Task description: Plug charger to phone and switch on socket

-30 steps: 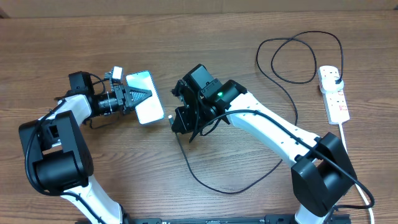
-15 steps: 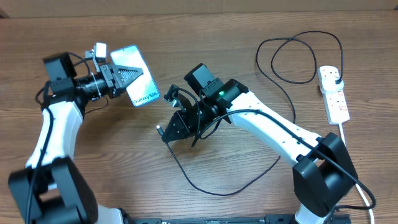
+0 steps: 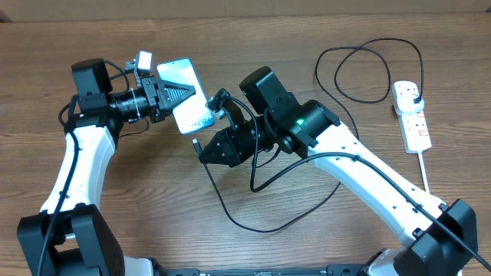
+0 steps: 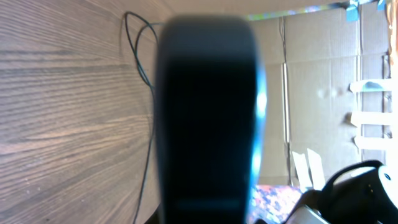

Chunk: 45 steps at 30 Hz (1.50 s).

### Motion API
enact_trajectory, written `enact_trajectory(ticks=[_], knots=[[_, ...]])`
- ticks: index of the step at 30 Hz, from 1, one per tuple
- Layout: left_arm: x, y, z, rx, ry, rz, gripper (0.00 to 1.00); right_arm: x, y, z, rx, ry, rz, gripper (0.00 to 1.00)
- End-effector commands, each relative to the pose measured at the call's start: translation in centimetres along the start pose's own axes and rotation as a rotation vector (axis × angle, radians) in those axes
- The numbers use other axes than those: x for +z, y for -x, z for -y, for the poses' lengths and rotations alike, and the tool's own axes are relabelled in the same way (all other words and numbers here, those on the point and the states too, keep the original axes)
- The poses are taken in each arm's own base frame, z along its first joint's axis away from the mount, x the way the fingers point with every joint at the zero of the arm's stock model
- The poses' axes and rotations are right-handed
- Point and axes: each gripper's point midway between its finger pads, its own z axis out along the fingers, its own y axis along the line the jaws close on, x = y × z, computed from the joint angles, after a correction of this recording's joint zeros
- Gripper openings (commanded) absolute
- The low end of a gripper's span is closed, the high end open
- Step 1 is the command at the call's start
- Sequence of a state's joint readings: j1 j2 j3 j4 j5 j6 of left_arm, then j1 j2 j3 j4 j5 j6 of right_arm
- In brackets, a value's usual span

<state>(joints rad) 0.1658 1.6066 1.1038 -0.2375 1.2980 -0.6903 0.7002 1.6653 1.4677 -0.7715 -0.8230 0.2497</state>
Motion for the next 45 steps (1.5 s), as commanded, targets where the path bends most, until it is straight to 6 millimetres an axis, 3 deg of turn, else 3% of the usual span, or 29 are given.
enact_trajectory(ticks=[1,9,23,34,45], knots=[[-0.1,-0.7,1.8,-0.014,-0.064,-0.048,0.04,-0.5,0.8,-0.2,-0.007,-0.010,0.037,0.04],[-0.1,-0.1,2.4,-0.093,-0.074,-0.040,0.04,-0.7,1.8,0.2,0.053,-0.036,0.079,0.04],[-0.2,0.3,4.1,-0.006,-0.125,-0.057,0.04,-2.4,3.1,2.5,0.121,-0.093,0.140,0.04],[1.0,0.4,3.7,-0.036,-0.088,-0.038,0.05,-2.3,3.0,2.5,0.124,-0.093,0.136,0.04],[1.1,0.7,3.6,-0.026,-0.080,-0.022,0.04,-2.3,2.3,2.4,0.145,-0.081,0.109,0.04]])
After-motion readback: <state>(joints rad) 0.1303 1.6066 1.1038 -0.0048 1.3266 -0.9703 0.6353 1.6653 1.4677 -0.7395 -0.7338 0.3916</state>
